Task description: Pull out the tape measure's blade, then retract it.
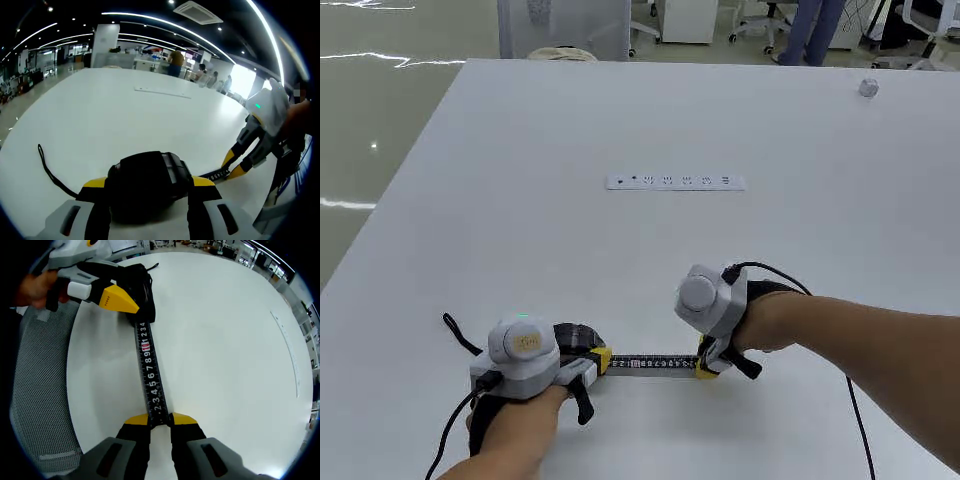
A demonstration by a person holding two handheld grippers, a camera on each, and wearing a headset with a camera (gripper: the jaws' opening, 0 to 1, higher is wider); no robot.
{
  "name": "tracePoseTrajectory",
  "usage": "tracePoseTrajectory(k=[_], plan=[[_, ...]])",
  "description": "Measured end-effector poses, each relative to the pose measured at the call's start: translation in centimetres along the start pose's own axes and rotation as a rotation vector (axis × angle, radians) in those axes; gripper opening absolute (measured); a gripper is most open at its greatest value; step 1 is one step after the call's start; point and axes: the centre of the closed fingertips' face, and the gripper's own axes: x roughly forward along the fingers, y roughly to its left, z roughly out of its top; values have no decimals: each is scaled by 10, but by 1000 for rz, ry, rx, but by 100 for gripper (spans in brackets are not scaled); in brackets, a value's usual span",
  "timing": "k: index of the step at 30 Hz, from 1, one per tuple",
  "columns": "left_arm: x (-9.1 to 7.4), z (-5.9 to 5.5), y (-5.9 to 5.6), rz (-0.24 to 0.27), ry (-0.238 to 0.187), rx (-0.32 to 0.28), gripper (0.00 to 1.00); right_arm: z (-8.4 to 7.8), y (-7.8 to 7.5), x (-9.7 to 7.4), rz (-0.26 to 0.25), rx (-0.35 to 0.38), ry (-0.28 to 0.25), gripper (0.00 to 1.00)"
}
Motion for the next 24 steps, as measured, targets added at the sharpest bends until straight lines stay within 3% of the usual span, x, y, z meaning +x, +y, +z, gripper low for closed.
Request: tracePoseTrajectory(k=[24], plan=[[0,0,0,-3,1,-2,59,12,4,3,6,-8,-17,15]])
